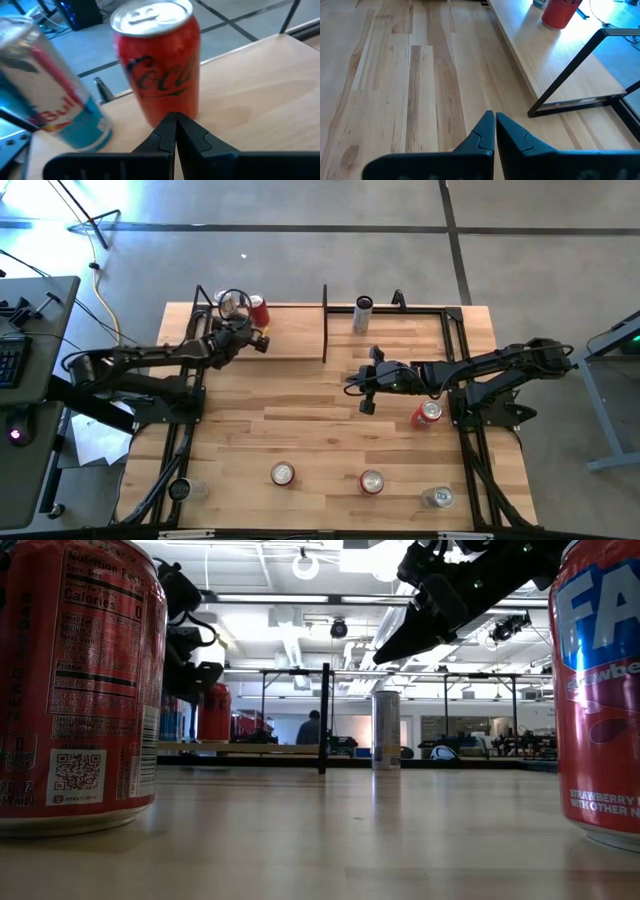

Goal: Place canned beverage on shelf
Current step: Put the top red black soda can on the shelf

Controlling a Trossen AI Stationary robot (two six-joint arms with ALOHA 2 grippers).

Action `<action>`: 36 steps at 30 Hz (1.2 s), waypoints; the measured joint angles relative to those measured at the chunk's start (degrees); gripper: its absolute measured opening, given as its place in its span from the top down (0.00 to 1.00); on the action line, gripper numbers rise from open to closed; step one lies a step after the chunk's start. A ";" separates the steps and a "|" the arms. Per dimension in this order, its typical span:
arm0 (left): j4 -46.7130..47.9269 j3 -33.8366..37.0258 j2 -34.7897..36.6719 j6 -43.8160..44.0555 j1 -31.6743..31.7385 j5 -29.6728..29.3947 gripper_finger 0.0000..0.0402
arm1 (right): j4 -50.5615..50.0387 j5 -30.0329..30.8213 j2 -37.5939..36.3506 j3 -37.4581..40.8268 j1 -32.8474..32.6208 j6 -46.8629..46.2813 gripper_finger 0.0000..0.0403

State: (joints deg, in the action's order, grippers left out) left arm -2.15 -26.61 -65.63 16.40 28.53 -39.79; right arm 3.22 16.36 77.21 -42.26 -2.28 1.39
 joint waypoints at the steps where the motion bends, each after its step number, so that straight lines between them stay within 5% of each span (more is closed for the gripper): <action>1: 0.72 0.00 0.74 0.00 0.00 -0.55 1.00 | 0.02 0.00 0.00 0.00 0.00 0.02 1.00; 11: -0.85 2.38 5.68 1.05 -1.23 8.85 1.00 | 0.03 0.00 0.00 0.00 0.01 0.09 1.00; 24: -14.96 9.04 5.05 2.54 2.20 4.17 1.00 | 0.48 0.00 0.00 -0.02 0.00 0.09 1.00; 36: -20.03 9.05 5.03 -0.07 6.91 8.82 1.00 | 0.48 0.00 0.00 -0.02 0.00 0.11 1.00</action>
State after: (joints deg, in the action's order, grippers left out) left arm -22.18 -17.56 -60.60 16.33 35.45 -30.97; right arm 3.70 16.36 77.21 -42.28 -2.28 1.50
